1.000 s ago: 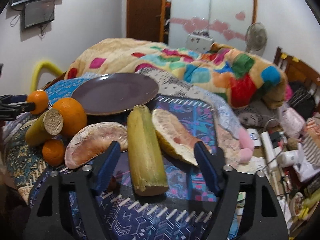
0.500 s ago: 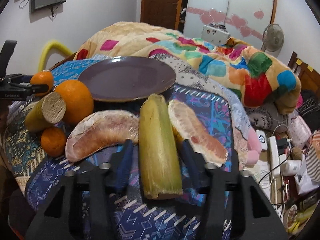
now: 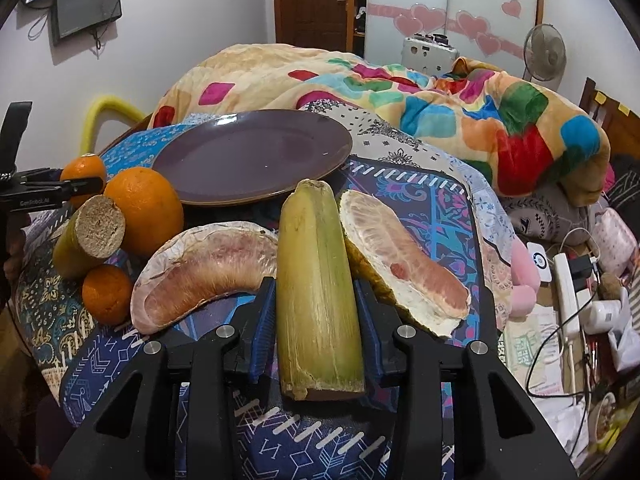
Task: Organize fruits
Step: 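Grasp the large orange with the left gripper while the right gripper lifts the green cylinder, then lower the orange onto the purple plate with the left gripper while the right sets the cylinder there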
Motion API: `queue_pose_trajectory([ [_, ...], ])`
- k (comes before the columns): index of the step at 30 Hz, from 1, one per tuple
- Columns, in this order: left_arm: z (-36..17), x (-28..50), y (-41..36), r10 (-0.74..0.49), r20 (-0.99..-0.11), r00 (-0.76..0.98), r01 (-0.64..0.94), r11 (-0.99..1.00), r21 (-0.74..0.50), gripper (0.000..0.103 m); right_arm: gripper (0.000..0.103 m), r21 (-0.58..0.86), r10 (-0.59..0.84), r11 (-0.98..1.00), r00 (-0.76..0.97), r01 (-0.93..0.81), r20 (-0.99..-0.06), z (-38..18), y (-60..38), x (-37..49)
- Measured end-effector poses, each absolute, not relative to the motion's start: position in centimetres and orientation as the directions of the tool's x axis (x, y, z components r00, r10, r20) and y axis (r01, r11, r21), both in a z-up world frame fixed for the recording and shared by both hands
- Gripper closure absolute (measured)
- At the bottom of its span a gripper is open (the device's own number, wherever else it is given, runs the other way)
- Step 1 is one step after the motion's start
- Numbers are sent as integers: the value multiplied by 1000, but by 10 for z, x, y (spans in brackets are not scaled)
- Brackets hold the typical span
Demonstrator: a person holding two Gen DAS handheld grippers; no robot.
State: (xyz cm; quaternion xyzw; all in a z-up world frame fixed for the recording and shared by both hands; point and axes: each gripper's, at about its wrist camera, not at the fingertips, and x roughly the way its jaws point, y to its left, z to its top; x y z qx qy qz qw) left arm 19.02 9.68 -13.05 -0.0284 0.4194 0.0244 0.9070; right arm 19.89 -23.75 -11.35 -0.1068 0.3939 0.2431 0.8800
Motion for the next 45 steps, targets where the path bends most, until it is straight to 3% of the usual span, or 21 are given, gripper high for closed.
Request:
queue_pose_trajectory([
  [16, -82, 172, 77, -13, -685, 728, -9, 1000, -28, 36, 69, 10, 378, 866, 644, -499, -665, -75, -242, 189],
  [32, -49, 217, 50, -66, -643, 763, 50, 998, -43, 36, 69, -21, 420, 855, 717, -518, -557, -37, -216, 211],
  [45, -65, 278, 25, -72, -704, 707, 89, 996, -12, 36, 69, 6, 417, 861, 699, -508, -580, -47, -190, 264],
])
